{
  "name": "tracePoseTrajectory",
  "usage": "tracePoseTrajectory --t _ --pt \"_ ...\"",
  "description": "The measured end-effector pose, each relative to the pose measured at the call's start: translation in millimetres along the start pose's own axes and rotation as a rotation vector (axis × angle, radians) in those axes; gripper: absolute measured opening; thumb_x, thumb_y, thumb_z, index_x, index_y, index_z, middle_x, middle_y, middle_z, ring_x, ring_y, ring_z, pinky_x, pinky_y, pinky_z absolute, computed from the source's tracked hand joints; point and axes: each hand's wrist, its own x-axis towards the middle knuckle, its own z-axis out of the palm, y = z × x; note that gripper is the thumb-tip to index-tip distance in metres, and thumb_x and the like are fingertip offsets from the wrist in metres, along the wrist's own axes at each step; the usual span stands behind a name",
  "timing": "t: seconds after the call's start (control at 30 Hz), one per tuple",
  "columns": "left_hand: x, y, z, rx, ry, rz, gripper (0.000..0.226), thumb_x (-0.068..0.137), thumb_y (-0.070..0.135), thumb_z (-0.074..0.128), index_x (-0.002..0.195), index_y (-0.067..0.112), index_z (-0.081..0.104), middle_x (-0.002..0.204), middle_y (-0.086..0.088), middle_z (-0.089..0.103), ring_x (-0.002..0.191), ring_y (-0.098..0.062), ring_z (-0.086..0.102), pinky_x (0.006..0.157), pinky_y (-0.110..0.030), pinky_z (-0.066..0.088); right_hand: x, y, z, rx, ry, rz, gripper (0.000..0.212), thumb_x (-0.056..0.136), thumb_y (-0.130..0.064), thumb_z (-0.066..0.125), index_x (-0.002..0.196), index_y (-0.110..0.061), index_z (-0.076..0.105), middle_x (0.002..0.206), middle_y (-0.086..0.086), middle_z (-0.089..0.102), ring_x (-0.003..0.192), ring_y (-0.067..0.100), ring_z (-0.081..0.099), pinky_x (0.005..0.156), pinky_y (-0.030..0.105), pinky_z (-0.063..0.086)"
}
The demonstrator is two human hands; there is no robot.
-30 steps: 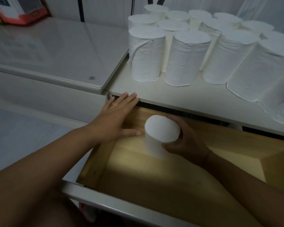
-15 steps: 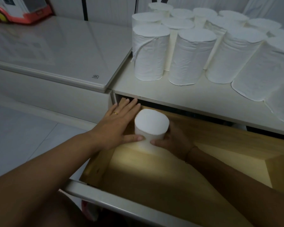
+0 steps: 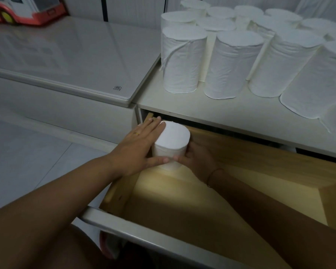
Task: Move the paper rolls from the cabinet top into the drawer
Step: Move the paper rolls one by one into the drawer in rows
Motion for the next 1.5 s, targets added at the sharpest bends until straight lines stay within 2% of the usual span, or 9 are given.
tracePoseTrajectory --t 0.23,0.33,0.47,0.57,0.63,0.7,0.8,0.97,1.5 --pt "-0.6 3.1 1.1 0.003 0.018 -0.021 0.099 0.073 0.075 0.033 0.151 0.025 -0.001 0.159 0.004 -0.008 0.143 -0.009 -0.014 0.114 -0.030 -0.003 4.3 -0.8 9.9 -0.025 0.015 0.026 0.044 0.083 -0.020 0.067 0.123 -0.007 0.054 0.122 0.010 0.062 0.106 0.018 0.059 0.089 0.031 0.050" --pt "-0.2 5.7 1.1 0.035 0.032 -0.027 0.096 0.075 0.074 0.033 0.151 0.025 0.000 0.159 0.004 -0.007 0.142 -0.008 -0.016 0.113 -0.029 -0.005 3.7 -2.6 11.1 -0.059 0.026 0.031 0.042 0.084 -0.023 0.066 0.121 -0.006 0.055 0.119 0.010 0.063 0.104 0.020 0.060 0.091 0.037 0.051" --pt "-1.4 5.8 1.9 0.053 0.037 -0.032 0.095 0.076 0.073 0.032 0.151 0.026 -0.001 0.159 0.006 -0.007 0.142 -0.008 -0.016 0.114 -0.030 -0.005 -0.5 -16.8 5.7 -0.428 0.004 -0.002 0.037 0.088 -0.034 0.057 0.117 -0.012 0.057 0.111 0.005 0.064 0.096 0.017 0.058 0.085 0.033 0.050" --pt "-1.0 4.8 2.3 0.038 0.023 -0.043 0.095 0.074 0.076 0.029 0.150 0.028 -0.002 0.158 0.008 -0.009 0.143 -0.010 -0.015 0.116 -0.034 -0.002 -13.5 -42.9 -10.1 -0.676 0.194 -0.195 0.032 0.085 -0.043 0.056 0.106 -0.019 0.060 0.093 -0.001 0.065 0.077 0.012 0.054 0.067 0.026 0.045" --pt "0.1 4.8 1.8 0.034 0.025 -0.038 0.095 0.074 0.076 0.028 0.150 0.027 -0.002 0.158 0.007 -0.009 0.144 -0.011 -0.014 0.116 -0.035 -0.001 -22.1 -66.7 -28.9 -0.544 0.434 -0.313 0.029 0.079 -0.042 0.066 0.094 -0.018 0.059 0.077 -0.004 0.059 0.067 0.013 0.054 0.062 0.028 0.046" --pt "1.0 5.9 1.2 0.038 0.032 -0.035 0.095 0.074 0.075 0.028 0.151 0.027 -0.001 0.159 0.006 -0.007 0.144 -0.011 -0.014 0.116 -0.034 -0.001 -17.8 -88.6 -52.2 -0.391 0.678 -0.409 0.038 0.074 -0.038 0.072 0.100 -0.016 0.056 0.085 -0.004 0.057 0.073 0.013 0.054 0.066 0.031 0.049" --pt "1.7 9.6 0.7 0.054 0.035 -0.032 0.094 0.074 0.075 0.027 0.150 0.026 0.000 0.158 0.006 -0.007 0.144 -0.011 -0.014 0.116 -0.033 -0.002 11.2 -107.7 -87.8 -0.370 0.928 -0.368 0.073 0.070 -0.042 0.073 0.128 -0.009 0.043 0.123 0.008 0.047 0.111 0.021 0.048 0.098 0.033 0.041" --pt "2.5 14.7 1.2 0.084 0.040 -0.004 0.093 0.076 0.074 0.025 0.150 0.025 -0.001 0.158 0.006 -0.009 0.141 -0.006 -0.019 0.112 -0.023 -0.011 61.2 -122.0 -113.9 -0.212 0.907 -0.153 0.114 0.064 -0.049 0.077 0.147 -0.013 0.008 0.147 0.011 0.021 0.137 0.023 0.024 0.115 0.037 0.021" --pt "3.3 14.6 0.2 0.092 0.027 0.000 0.089 0.083 0.067 0.037 0.150 0.024 -0.003 0.158 0.005 -0.010 0.143 -0.008 -0.018 0.112 -0.026 -0.010 72.8 -116.7 -105.1 -0.181 0.902 -0.223 0.099 0.064 -0.040 0.075 0.143 -0.018 0.019 0.142 0.006 0.030 0.129 0.021 0.037 0.105 0.025 0.033"
